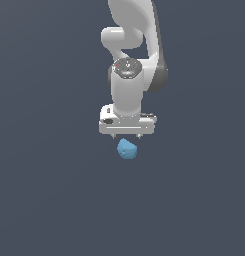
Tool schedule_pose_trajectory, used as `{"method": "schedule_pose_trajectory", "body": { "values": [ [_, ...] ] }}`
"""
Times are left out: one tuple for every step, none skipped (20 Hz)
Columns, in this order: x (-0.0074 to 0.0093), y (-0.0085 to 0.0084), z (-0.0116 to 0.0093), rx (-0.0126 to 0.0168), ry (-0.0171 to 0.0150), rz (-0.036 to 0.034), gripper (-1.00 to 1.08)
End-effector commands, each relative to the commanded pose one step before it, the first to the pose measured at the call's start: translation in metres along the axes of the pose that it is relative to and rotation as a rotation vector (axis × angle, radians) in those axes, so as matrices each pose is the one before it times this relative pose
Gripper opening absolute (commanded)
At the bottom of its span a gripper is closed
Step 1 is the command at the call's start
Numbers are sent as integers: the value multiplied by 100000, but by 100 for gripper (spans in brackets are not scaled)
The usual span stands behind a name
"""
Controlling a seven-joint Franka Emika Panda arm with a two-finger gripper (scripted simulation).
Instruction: Pick up the object and move it to a goal position.
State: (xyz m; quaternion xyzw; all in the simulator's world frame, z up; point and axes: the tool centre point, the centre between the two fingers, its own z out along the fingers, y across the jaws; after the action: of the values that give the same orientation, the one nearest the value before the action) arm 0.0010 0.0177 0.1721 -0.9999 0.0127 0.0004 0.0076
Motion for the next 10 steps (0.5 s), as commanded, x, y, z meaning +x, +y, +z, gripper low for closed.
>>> {"method": "schedule_pose_trajectory", "body": {
  "values": [
    [0, 1, 0, 0, 0, 0, 100],
    [4, -7, -14, 21, -21, -62, 100],
    [13, -16, -41, 66, -63, -173, 100],
    [22, -26, -69, 109, -102, -270, 100],
    [30, -35, -98, 153, -140, -345, 100],
    [37, -44, -127, 193, -172, -372, 100],
    [36, -46, -124, 191, -165, -282, 100],
    [30, -38, -113, 164, -137, -145, 100],
    [26, -32, -99, 142, -114, -15, 100],
    [20, -23, -82, 112, -85, 117, 100]
  ]
}}
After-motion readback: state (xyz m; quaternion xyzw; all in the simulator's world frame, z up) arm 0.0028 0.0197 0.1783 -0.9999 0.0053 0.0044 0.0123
